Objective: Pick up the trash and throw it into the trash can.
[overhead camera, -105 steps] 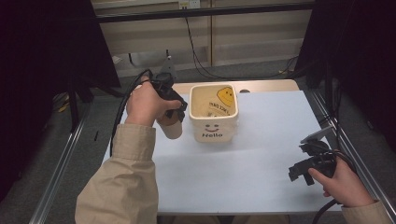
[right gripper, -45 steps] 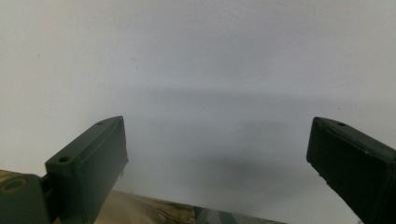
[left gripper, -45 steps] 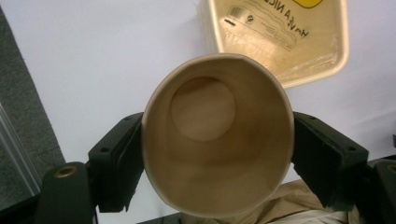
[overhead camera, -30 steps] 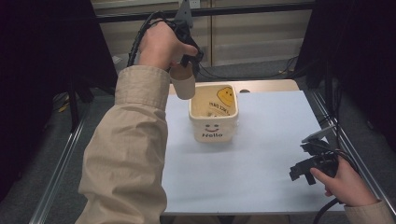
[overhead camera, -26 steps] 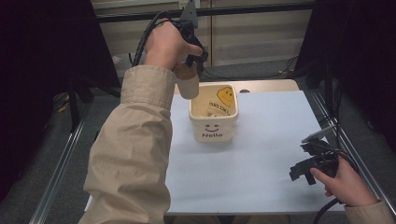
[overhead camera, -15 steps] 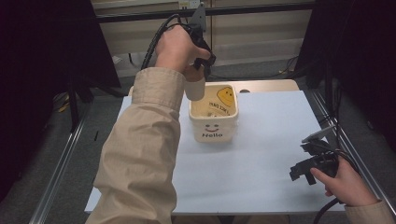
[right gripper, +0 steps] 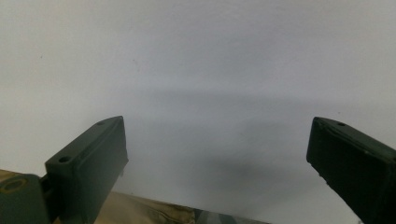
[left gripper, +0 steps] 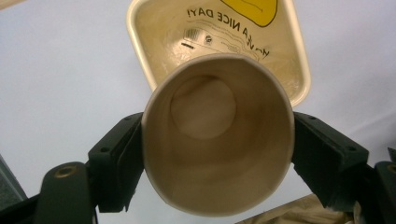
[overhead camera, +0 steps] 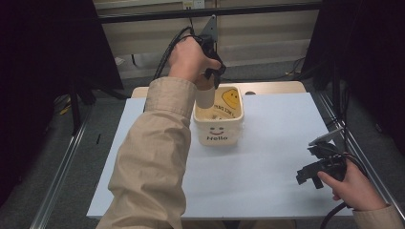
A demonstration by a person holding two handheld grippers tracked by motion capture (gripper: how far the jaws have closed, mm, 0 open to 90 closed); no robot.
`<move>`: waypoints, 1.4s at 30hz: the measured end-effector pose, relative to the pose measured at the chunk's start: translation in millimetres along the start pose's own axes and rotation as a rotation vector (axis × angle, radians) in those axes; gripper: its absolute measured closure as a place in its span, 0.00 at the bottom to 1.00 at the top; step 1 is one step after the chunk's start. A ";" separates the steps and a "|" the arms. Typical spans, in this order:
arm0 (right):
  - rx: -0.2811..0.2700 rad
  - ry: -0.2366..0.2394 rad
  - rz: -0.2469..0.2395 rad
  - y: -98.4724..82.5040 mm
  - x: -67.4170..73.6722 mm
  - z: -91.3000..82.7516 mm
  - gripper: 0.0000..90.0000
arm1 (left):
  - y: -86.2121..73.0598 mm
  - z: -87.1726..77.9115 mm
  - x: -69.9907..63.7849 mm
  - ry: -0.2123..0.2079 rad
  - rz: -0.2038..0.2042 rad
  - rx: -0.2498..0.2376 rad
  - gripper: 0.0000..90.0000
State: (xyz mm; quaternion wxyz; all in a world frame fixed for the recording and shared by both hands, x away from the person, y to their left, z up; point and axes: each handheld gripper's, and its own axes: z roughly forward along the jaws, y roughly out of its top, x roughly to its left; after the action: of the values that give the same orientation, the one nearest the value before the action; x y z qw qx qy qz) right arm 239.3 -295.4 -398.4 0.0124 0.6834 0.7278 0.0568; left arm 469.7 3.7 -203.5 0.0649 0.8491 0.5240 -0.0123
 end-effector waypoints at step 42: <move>-0.001 -0.003 -0.001 1.0 -0.3 1.2 0.06 | 4.3 29.9 1.9 0.000 0.015 -0.012 0.15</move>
State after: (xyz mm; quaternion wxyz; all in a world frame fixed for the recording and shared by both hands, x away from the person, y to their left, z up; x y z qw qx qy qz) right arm 240.5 -295.6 -399.5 0.0140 0.6831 0.7281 0.0561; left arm 475.8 -0.2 -232.8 0.0701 0.8528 0.5175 -0.0089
